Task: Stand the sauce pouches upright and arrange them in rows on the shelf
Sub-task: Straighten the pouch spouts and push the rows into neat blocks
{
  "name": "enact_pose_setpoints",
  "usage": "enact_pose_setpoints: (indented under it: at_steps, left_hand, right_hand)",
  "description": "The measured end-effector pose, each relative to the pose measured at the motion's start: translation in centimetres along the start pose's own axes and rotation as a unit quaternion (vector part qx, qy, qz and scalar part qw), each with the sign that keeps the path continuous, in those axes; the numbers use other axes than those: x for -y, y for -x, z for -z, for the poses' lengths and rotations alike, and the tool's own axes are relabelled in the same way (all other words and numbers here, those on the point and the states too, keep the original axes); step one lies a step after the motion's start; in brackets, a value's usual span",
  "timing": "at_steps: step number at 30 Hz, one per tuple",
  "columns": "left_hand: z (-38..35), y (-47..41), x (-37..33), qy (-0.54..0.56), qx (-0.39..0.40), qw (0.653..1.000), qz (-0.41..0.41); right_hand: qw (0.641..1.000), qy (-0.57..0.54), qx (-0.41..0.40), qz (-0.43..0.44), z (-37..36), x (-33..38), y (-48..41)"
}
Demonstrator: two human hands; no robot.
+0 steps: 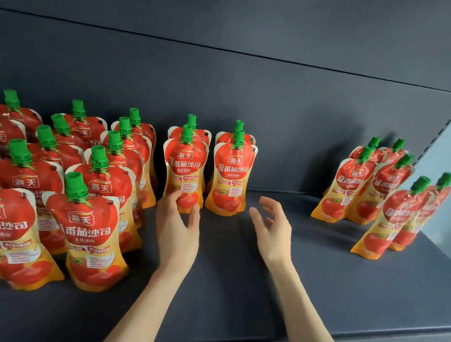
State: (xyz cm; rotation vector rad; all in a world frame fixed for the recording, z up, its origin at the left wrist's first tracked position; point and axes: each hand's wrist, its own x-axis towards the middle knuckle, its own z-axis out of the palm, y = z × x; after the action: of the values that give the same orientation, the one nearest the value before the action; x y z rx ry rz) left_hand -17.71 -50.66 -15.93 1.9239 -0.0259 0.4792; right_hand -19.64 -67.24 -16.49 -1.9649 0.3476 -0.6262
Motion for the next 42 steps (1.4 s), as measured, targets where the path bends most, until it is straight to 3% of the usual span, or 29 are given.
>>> enact_pose_setpoints:
  at_steps: [8,14,25,36,42]
  left_hand:
    - [-5.0,5.0,-6.9,0.121,0.153,0.979,-0.066]
    - [-12.6,9.9,-10.9,0.17,0.227,0.957,-0.053]
    - [-25.2,15.8,-15.5,0.181,0.153,0.971,0.005]
    - [-27.8,14.5,-14.8,0.154,0.189,0.969,0.05]
    - [-25.1,15.0,-14.8,0.187,0.16,0.968,0.055]
  right_hand:
    - [0.995,-0.012,-0.092,0.021,11.4,-0.8,2.3]
    - [0.991,0.0,-0.135,0.024,20.9,-4.4,1.6]
    - [0.998,-0.023,-0.056,0.006,31.2,-11.1,-4.2]
    - [0.99,-0.121,0.056,-0.05,30.3,-13.9,-9.2]
    - [0.979,-0.182,0.084,-0.039,29.7,-13.3,-8.0]
